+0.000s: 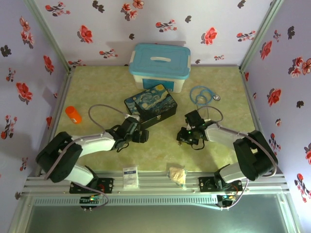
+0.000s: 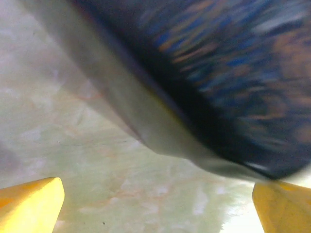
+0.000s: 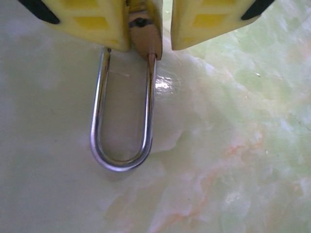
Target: Unlock the padlock with the key
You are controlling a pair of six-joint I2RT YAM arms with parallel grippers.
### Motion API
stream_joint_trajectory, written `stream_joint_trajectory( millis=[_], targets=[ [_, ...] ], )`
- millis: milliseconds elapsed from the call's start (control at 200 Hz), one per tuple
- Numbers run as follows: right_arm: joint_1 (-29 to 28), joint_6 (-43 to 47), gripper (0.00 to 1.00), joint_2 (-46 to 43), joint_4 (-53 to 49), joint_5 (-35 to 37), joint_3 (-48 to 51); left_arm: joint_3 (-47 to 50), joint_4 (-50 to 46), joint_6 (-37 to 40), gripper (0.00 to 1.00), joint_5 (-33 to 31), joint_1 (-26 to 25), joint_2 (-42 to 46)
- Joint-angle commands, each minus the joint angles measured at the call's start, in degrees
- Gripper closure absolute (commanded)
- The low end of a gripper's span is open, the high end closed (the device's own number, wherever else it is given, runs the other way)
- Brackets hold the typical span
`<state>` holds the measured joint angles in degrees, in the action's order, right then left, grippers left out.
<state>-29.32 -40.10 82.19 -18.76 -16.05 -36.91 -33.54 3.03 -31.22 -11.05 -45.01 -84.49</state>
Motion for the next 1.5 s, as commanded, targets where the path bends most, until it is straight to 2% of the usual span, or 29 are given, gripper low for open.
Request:
stream_joint_trajectory(
  millis=[0,330,435,495,740,840,890,930,985,1035,1120,1240,1310,1350,1435,1495],
  targets=[
    [0.62,3.47,0.70,-0.78,-8.23,4.36,-1.58,-0.57,4.51,-3.47,0.00,-5.28,0.13,-1.93],
    [0.76,5.95,0.67,-2.34,-9.44,8.17,-2.46,1.14,7.98,-5.01,0.02,-4.28,7.01,-3.31],
    [0.76,6.77,0.73,-2.98,-9.64,9.34,-2.56,2.01,7.78,-4.31,0.05,-4.09,8.89,-2.26],
    [0.76,7.33,0.72,-3.24,-10.62,10.34,-3.11,2.10,7.25,-3.80,0.05,-3.57,9.86,-1.69],
    [0.76,8.11,0.46,-5.41,-13.28,13.36,-4.73,2.95,3.35,-1.91,0.04,-3.43,12.93,3.71],
    [0.76,8.96,0.42,-7.67,-13.28,17.13,-5.39,4.45,1.80,0.67,0.03,-3.30,14.17,9.78],
    [0.80,9.07,0.33,-10.05,-12.13,21.23,-5.33,5.19,1.14,2.35,0.02,-3.54,14.34,13.17],
    [0.84,9.33,0.18,-11.83,-10.99,25.35,-5.32,5.76,0.28,3.69,0.01,-4.56,14.62,15.93],
    [1.38,10.43,0.01,-14.74,-7.94,31.09,-4.60,6.17,-0.94,5.90,0.00,-6.96,15.48,19.52],
    [2.46,11.15,0.01,-16.80,-4.99,35.63,-3.79,6.48,-1.78,7.50,0.00,-9.70,16.97,22.31],
    [6.15,12.98,0.01,-19.54,2.02,41.69,-1.64,7.29,-0.26,11.28,0.00,-10.55,21.41,26.73],
    [12.56,17.16,0.01,-21.87,12.53,45.63,2.48,8.89,6.41,16.27,0.00,-14.94,25.15,30.29],
    [14.79,20.90,0.01,-22.08,17.93,49.26,4.94,10.41,13.25,19.93,0.00,-19.29,26.56,28.83],
    [15.53,23.75,0.01,-21.75,22.70,51.39,7.21,9.55,13.49,20.23,0.00,-20.17,28.53,27.47],
    [17.84,28.21,0.01,-20.29,39.17,51.81,14.09,8.71,17.74,23.58,0.00,-19.23,31.62,22.88],
    [19.70,30.13,0.01,-17.19,51.84,50.18,19.02,10.34,27.18,28.12,0.00,-19.27,32.85,17.80]
  ],
)
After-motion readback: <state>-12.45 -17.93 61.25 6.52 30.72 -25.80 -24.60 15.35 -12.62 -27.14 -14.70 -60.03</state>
